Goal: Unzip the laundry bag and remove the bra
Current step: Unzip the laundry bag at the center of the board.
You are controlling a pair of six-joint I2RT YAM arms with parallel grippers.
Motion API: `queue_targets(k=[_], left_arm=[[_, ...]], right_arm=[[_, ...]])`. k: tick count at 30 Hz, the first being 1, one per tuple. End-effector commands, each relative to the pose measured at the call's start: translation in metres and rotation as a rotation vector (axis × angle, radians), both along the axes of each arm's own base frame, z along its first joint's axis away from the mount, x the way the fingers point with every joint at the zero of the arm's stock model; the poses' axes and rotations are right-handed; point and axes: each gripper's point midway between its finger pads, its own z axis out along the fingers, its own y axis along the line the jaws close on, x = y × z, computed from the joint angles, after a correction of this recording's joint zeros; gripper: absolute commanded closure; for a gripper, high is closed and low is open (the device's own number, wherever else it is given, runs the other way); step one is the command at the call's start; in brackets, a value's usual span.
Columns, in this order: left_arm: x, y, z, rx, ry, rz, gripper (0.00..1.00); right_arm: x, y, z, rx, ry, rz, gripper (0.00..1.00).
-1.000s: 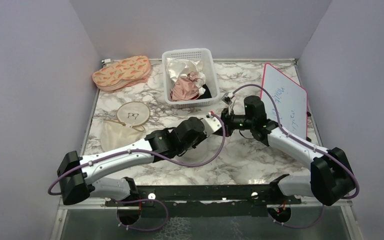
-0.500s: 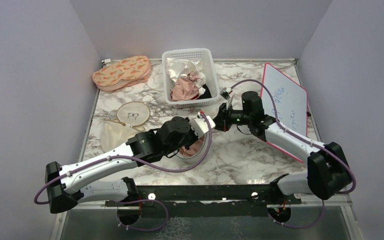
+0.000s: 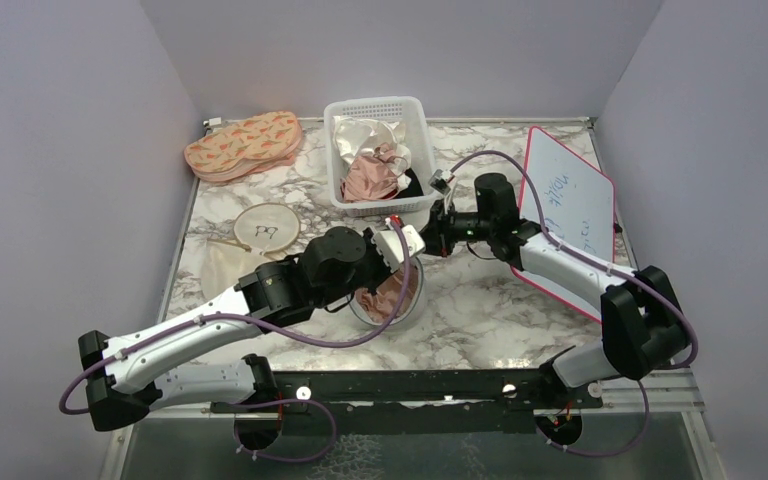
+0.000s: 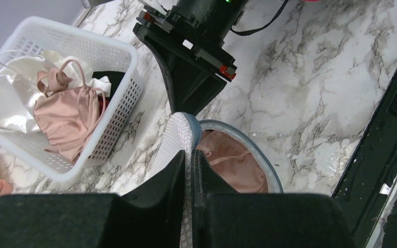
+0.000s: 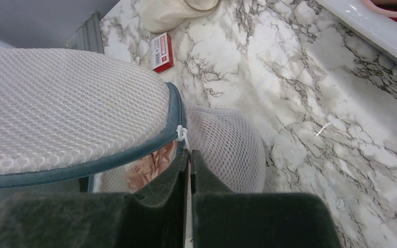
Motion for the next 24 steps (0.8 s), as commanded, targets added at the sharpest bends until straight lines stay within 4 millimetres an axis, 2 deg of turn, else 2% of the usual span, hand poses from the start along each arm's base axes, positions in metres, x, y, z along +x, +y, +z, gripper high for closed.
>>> queue_targets(k=[1, 9, 14, 20, 24], left_arm=[[-0.012, -0.01, 0.044, -0.123, -0.053, -0.081, 1.0], [-0.015, -0.014, 0.065, -0.184, -0.096, -0.116, 1.0], [-0.015, -0.02, 0.072, -0.209, -0.108, -0.126, 1.0], [-0.015, -0.021, 0.076, -0.216, -0.127, -0.132, 1.0], [-0.015, -0.02, 0.074, -0.208, -0.135, -0.135, 1.0]], right_arm=[[-0.003, 0.009, 0.012, 0.047, -0.056, 0.092, 0.99], [-0.02, 0.018, 0.021, 0.109, -0.064, 0.203, 0.99], [-0.023, 0.024, 0.027, 0.146, -0.078, 0.251, 0.99], [-0.02, 0.033, 0.027, 0.159, -0.092, 0.313, 0.99], [-0.01, 0.035, 0.025, 0.139, -0.119, 0.291, 0.99]])
